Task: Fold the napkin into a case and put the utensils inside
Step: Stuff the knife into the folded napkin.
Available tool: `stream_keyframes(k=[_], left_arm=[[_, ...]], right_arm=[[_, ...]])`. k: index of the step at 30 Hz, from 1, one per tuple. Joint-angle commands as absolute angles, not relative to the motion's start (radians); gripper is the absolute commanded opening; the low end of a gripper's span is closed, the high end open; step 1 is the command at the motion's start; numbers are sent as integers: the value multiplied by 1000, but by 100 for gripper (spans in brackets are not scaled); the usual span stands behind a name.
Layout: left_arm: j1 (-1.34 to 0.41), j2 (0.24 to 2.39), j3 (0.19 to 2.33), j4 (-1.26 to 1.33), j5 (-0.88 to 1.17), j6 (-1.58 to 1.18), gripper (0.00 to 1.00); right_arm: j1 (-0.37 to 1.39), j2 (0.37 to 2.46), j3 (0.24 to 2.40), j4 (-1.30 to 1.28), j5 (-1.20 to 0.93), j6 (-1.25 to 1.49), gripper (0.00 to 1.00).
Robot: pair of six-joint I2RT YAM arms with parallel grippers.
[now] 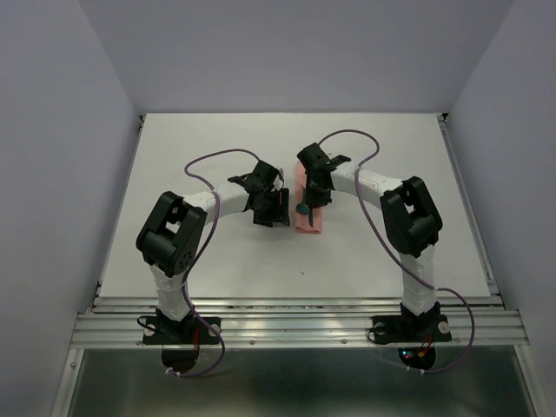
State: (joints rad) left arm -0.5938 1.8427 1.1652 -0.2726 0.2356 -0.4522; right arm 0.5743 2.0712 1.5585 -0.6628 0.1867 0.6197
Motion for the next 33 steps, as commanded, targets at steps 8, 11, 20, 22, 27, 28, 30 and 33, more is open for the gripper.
stream_keyframes(k=[8, 11, 20, 22, 27, 28, 30, 33], left_arm=[[-588, 1856, 1163, -310, 225, -428, 68], [-589, 1859, 1166, -310, 225, -428, 68], [-589, 1865, 1175, -316, 227, -422, 68], [-589, 1870, 1181, -319, 227, -419, 68], [-589, 1875, 1184, -319, 227, -417, 68], [-589, 1875, 1186, -319, 227, -417, 68], [-589, 1875, 1186, -318, 227, -419, 68], [-589, 1875, 1181, -318, 224, -419, 68]], right_arm=[[568, 2000, 1520, -630, 190, 634, 23], [568, 1985, 1522, -635, 193, 626, 25], [568, 1954, 1474, -635, 192, 626, 24], [568, 1954, 1462, -634, 187, 629, 23], [568, 1954, 1450, -614, 170, 630, 23], [577, 1959, 1454, -614, 169, 627, 23], [577, 1968, 1459, -614, 166, 626, 22], [577, 1971, 1465, -615, 170, 624, 22]])
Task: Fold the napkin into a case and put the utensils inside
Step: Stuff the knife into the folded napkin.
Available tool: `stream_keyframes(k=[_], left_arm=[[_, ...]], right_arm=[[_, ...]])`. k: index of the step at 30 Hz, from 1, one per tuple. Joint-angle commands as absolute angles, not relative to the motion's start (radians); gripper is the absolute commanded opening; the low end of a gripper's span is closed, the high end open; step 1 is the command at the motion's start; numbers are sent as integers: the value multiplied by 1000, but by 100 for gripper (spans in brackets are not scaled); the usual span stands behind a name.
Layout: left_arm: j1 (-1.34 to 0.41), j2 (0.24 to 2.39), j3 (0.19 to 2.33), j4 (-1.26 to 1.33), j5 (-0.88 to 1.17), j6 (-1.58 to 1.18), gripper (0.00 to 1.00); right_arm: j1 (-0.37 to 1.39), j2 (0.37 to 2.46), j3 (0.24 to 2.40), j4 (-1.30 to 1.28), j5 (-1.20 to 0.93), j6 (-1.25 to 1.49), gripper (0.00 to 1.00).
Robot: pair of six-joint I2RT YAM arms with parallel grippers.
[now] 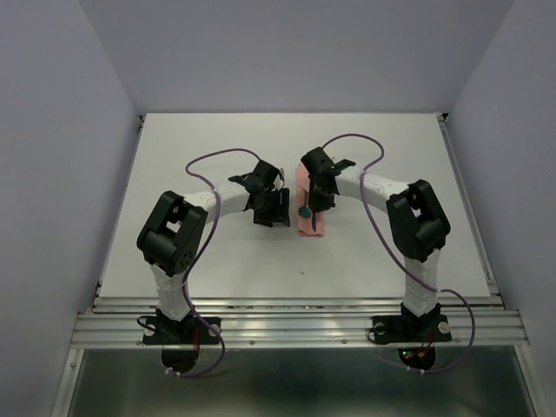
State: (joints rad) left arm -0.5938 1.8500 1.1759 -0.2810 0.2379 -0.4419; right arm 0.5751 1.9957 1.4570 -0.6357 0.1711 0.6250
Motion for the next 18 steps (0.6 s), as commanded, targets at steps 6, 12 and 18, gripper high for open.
stream_keyframes(k=[6, 12, 18], left_arm=[[-589, 1876, 1178, -316, 222, -417, 68], [-589, 1878, 1180, -316, 222, -416, 68], [-589, 1875, 1175, -314, 222, -414, 68]], right_arm=[[577, 1977, 1483, -617, 176, 620, 18], [577, 1990, 1497, -618, 176, 620, 12], [577, 1991, 1523, -626, 199, 626, 5]])
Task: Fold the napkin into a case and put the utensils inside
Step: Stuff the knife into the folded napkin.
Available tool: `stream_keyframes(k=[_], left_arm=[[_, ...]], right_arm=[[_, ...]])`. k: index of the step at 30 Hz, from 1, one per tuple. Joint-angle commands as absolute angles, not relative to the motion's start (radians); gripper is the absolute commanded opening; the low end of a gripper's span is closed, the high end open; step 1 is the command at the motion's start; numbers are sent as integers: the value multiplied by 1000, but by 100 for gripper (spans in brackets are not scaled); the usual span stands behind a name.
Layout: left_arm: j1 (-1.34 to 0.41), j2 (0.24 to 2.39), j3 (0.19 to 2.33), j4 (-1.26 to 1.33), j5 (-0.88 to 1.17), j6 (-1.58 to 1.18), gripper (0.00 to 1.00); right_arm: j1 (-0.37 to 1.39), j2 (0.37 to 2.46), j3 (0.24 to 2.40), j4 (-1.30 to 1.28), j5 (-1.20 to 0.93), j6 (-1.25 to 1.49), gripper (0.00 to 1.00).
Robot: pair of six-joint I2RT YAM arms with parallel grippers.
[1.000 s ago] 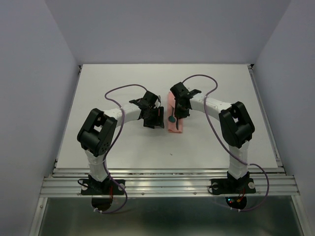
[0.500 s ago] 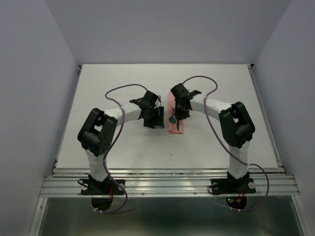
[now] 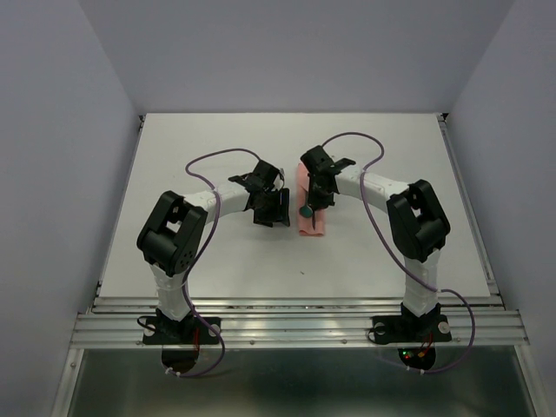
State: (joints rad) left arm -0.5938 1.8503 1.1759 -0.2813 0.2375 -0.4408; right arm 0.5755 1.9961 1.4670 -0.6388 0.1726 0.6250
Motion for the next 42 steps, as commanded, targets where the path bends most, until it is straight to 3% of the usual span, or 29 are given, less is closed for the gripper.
stream_keyframes(k=[1, 18, 25, 42], left_arm=[[-589, 1873, 1174, -314, 222, -414, 68], [-588, 1853, 1157, -314, 213, -413, 68], [-589, 1858, 1160, -311, 219, -411, 68], [-589, 1861, 1172, -318, 215, -408, 68]], right_arm=[[577, 1994, 1529, -626, 209, 624, 5], [577, 2091, 1655, -661, 307, 583, 6], [577, 2062, 1626, -667, 293, 587, 23], [577, 1895, 1514, -667, 307, 617, 28]])
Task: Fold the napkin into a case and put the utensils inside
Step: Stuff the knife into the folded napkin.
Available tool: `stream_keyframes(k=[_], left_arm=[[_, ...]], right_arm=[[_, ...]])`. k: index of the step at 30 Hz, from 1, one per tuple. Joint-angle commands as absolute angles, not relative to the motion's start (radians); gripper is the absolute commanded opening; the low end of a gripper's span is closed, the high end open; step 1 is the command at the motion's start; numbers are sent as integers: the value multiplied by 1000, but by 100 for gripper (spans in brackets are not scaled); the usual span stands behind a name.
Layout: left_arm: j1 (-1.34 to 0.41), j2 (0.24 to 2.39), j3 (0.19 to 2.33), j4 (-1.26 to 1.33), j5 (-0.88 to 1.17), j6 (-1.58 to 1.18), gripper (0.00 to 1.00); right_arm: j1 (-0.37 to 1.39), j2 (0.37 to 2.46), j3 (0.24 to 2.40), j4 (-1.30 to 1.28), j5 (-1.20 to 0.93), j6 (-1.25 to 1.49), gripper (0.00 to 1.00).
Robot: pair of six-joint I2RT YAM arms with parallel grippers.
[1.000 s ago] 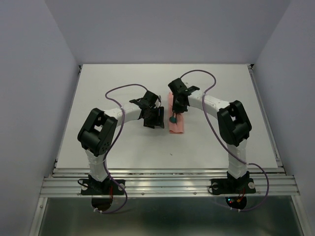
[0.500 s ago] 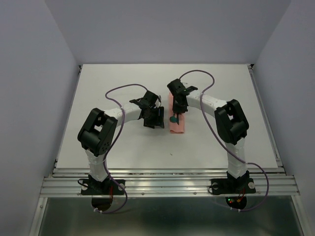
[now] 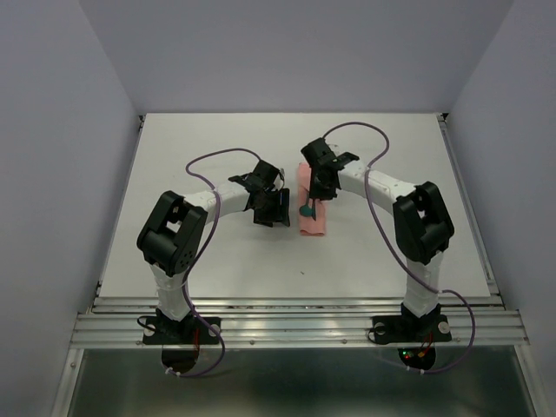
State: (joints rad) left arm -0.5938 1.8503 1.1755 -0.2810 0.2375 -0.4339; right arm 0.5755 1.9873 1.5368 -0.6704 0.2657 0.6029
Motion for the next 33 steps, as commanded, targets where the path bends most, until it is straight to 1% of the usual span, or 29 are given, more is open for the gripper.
stream_keyframes(k=[1, 3, 4, 6, 7, 8, 10, 12, 13, 17, 26, 28, 31, 33], left_arm=[[-589, 1862, 1173, -316, 215, -407, 68], [-589, 1862, 1175, -316, 215, -407, 68], [-589, 1865, 1180, -316, 215, -408, 68], [-589, 1868, 1183, -316, 215, -410, 68], [-589, 1873, 1187, -316, 215, -408, 68], [-589, 1875, 1190, -318, 215, -410, 68], [-589, 1875, 1193, -319, 213, -410, 68], [-589, 1873, 1193, -319, 212, -411, 68], [-589, 1873, 1193, -319, 212, -411, 68], [-589, 1871, 1192, -322, 207, -413, 68], [-589, 1862, 1186, -325, 206, -414, 68], [-589, 1862, 1186, -325, 206, -416, 68], [-589, 1864, 1189, -327, 207, -413, 68], [-589, 1865, 1190, -327, 207, -413, 68]], right_arm=[[577, 1873, 1505, -666, 311, 615, 30], [577, 1855, 1483, -657, 304, 611, 30], [577, 1845, 1477, -650, 258, 604, 31], [577, 1836, 1459, -605, 203, 584, 37], [577, 1835, 1436, -591, 157, 581, 44], [577, 1838, 1428, -580, 144, 581, 49], [586, 1847, 1422, -569, 114, 584, 55], [586, 1859, 1416, -549, 92, 589, 56], [586, 1864, 1414, -543, 89, 591, 56], [586, 1896, 1445, -520, 135, 571, 43], [586, 2022, 1549, -531, 175, 549, 41], [586, 2036, 1563, -531, 178, 549, 39], [586, 2051, 1574, -531, 184, 548, 31], [586, 2056, 1578, -531, 184, 542, 30]])
